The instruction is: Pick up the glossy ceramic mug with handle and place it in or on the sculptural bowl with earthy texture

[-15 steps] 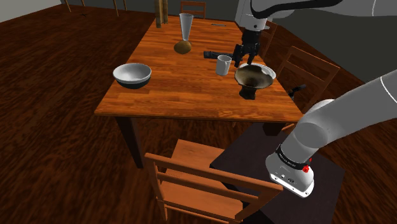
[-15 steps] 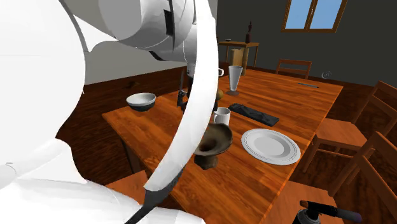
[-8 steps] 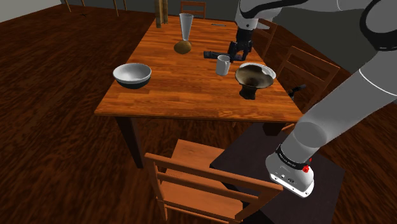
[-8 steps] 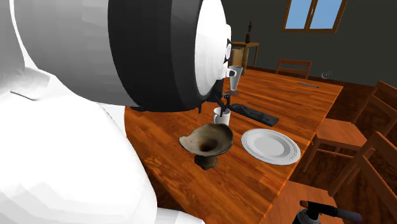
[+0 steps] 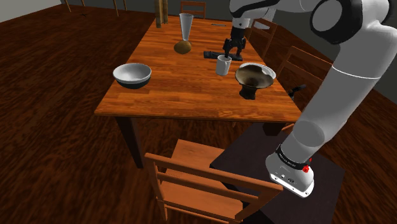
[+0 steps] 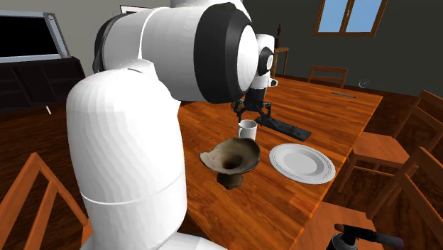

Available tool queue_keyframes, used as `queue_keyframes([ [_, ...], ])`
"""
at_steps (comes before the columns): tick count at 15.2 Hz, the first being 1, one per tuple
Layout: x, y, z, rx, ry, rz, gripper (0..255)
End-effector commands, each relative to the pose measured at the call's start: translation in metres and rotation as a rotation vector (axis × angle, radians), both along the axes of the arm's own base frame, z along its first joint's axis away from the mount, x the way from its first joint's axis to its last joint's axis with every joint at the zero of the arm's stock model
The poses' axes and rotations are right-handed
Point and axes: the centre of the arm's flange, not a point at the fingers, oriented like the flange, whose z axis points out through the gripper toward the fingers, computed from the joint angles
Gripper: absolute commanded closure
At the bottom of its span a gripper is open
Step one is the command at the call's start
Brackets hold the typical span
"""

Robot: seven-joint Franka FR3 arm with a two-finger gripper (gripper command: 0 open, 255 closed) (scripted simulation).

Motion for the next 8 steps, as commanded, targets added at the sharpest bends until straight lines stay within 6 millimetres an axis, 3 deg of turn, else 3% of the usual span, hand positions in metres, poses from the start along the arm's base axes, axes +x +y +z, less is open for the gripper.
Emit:
queue_keyframes([
  [1, 0.017, -0.016, -0.008, 0.0, -0.003, -0.005, 0],
  [3, 0.035, -0.034, -0.014, 0.0, -0.007, -0.01, 0],
  [8, 0.035, -0.033, -0.035, 0.0, -0.007, -0.011, 0],
])
